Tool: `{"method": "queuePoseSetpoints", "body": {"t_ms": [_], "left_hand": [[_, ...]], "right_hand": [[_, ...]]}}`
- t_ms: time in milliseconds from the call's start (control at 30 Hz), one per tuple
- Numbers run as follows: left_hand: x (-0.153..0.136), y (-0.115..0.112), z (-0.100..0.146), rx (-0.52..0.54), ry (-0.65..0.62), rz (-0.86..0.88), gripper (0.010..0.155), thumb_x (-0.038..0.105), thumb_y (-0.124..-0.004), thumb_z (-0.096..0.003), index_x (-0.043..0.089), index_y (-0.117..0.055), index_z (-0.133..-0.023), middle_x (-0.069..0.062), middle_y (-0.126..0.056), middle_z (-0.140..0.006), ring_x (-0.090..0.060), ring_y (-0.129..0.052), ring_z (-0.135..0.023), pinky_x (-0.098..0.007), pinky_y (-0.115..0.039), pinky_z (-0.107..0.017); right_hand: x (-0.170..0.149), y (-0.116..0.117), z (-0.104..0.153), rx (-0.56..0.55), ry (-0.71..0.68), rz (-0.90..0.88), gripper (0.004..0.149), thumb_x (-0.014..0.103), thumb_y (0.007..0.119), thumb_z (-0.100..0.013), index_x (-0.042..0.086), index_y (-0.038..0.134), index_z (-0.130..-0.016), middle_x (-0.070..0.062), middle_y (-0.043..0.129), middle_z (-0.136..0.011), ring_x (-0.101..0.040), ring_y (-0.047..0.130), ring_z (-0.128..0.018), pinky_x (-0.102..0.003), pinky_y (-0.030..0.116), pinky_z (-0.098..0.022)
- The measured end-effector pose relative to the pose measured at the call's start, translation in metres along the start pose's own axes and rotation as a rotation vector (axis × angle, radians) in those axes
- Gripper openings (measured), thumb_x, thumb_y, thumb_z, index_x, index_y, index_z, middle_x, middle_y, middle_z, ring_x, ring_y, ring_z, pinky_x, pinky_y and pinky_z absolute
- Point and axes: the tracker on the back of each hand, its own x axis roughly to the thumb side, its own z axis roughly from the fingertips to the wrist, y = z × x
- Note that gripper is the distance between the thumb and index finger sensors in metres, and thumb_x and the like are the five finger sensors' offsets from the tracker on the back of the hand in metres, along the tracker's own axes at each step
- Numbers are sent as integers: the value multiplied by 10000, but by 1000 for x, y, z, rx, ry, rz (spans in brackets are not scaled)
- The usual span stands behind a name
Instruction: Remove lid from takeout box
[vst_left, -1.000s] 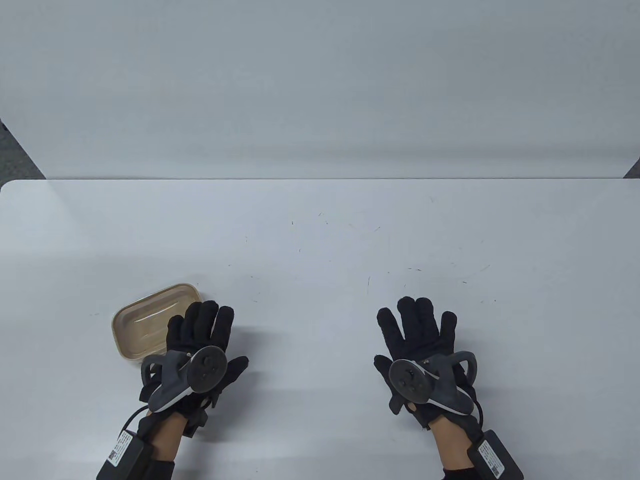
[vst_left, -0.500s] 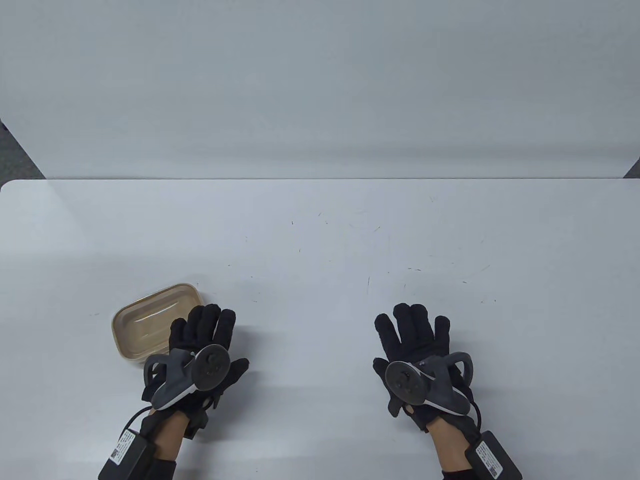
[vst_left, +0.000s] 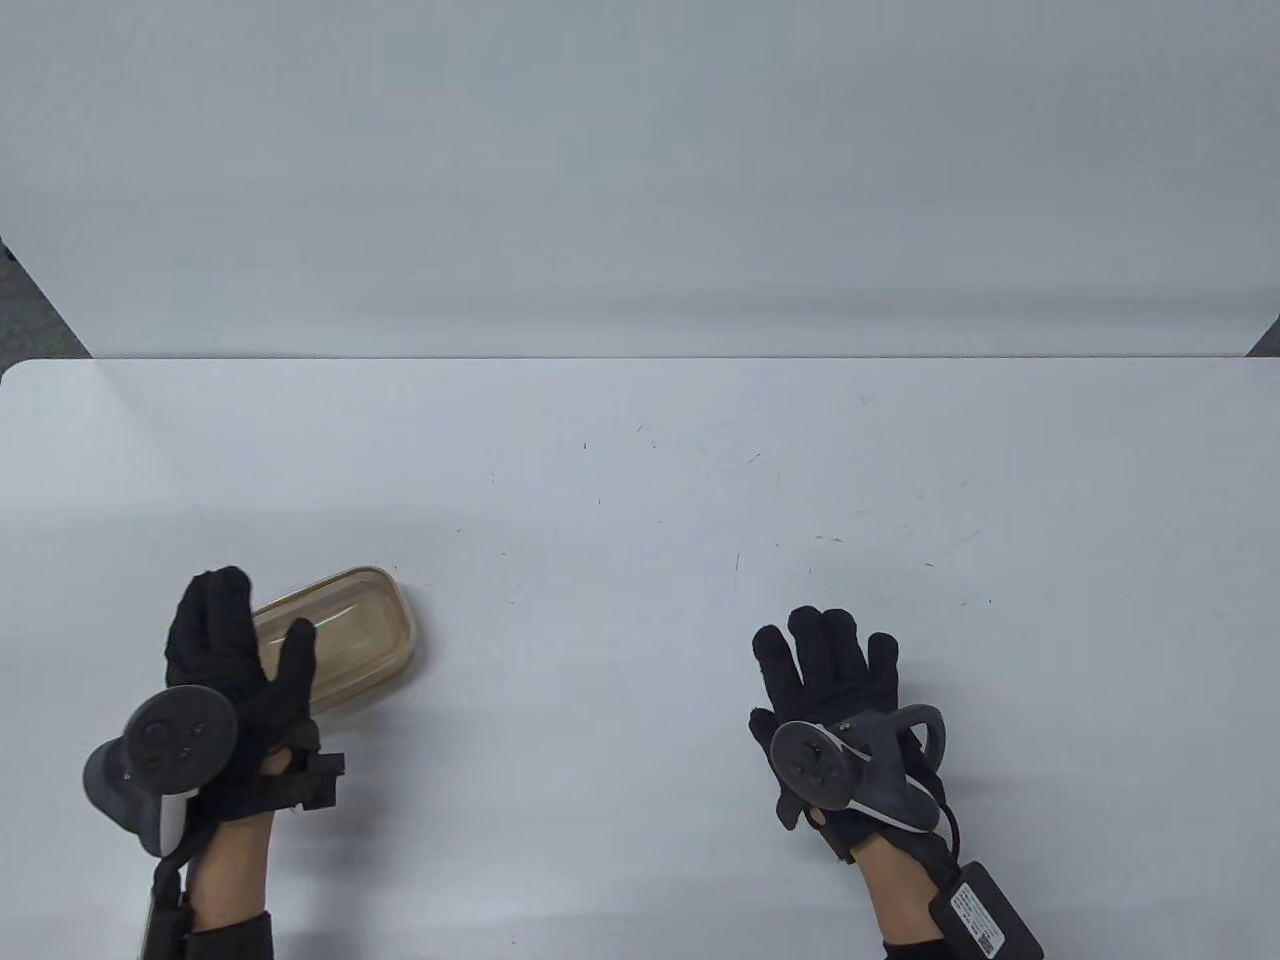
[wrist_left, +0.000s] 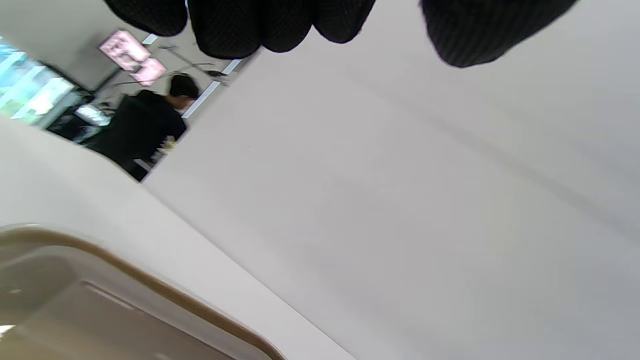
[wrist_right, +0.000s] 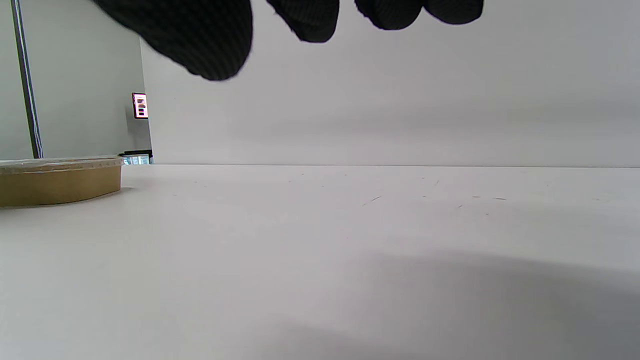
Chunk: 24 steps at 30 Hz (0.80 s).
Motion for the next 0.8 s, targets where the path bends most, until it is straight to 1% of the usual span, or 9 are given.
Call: {"method": "queuePoseSetpoints", "body": {"t_ms": [67,167,267,367,533,600,700,767,800], "left_hand": [[-24,-1,-6,-14,175,44,758,491,-748,-459,125,-518,-1083,-250,-537,-1112,-504,-690,-971,-669,-616,-675],[-52,-12,-11,-79,336,20,753,462,-772,-464,114,-521,-1083,-259,-538,-1108,-492,-720,-939,-648,-647,-649],[-69,-25,-10,-151,459,-59,751,436,-807,-461,96,-546,-1077,-275,-597,-1073,-465,-792,-863,-616,-700,-602],[-83,-34,-9,-211,557,-89,750,408,-836,-454,74,-563,-1068,-274,-696,-990,-419,-873,-747,-578,-759,-533],[-94,-38,-9,-259,625,-32,671,377,-862,-448,63,-686,-1015,-231,-872,-836,-344,-996,-553,-530,-847,-407],[-95,-39,-11,-282,604,-4,597,350,-867,-448,48,-780,-956,-203,-975,-717,-306,-1054,-418,-505,-891,-316],[-92,-40,-12,-289,553,1,584,342,-900,-424,21,-834,-908,-214,-1016,-629,-276,-1067,-313,-497,-911,-265],[-88,-38,-12,-272,541,84,588,355,-910,-415,13,-851,-890,-216,-1022,-599,-259,-1069,-287,-488,-918,-249],[-80,-37,-12,-268,525,167,591,360,-909,-415,12,-850,-889,-213,-1025,-594,-254,-1071,-283,-483,-921,-247]], "right_hand": [[-1,0,0,-1,2,-5,748,454,725,-485,124,445,-1095,-255,378,-1135,-577,445,-975,-813,448,-633],[-2,0,0,5,7,-11,741,447,723,-487,120,449,-1093,-257,381,-1133,-579,451,-972,-810,456,-632],[-2,0,0,10,7,-13,737,443,721,-488,118,451,-1092,-260,382,-1132,-579,454,-971,-805,466,-633],[-2,0,0,7,7,-13,735,441,721,-489,118,453,-1092,-260,384,-1131,-579,457,-969,-802,471,-633],[-2,0,0,7,9,-14,734,439,720,-489,116,453,-1091,-261,385,-1130,-580,460,-968,-800,476,-633],[-2,0,0,9,10,-14,734,439,720,-489,115,453,-1092,-263,386,-1130,-580,459,-969,-801,476,-632],[-2,0,0,9,12,-12,733,439,720,-489,117,454,-1091,-261,384,-1130,-580,460,-968,-801,476,-633],[-3,-1,0,3,13,-16,732,438,720,-489,116,454,-1091,-261,386,-1130,-580,461,-968,-800,477,-633],[-3,-2,0,-2,15,-21,732,438,720,-489,116,455,-1091,-261,387,-1130,-581,462,-968,-799,479,-633]]}}
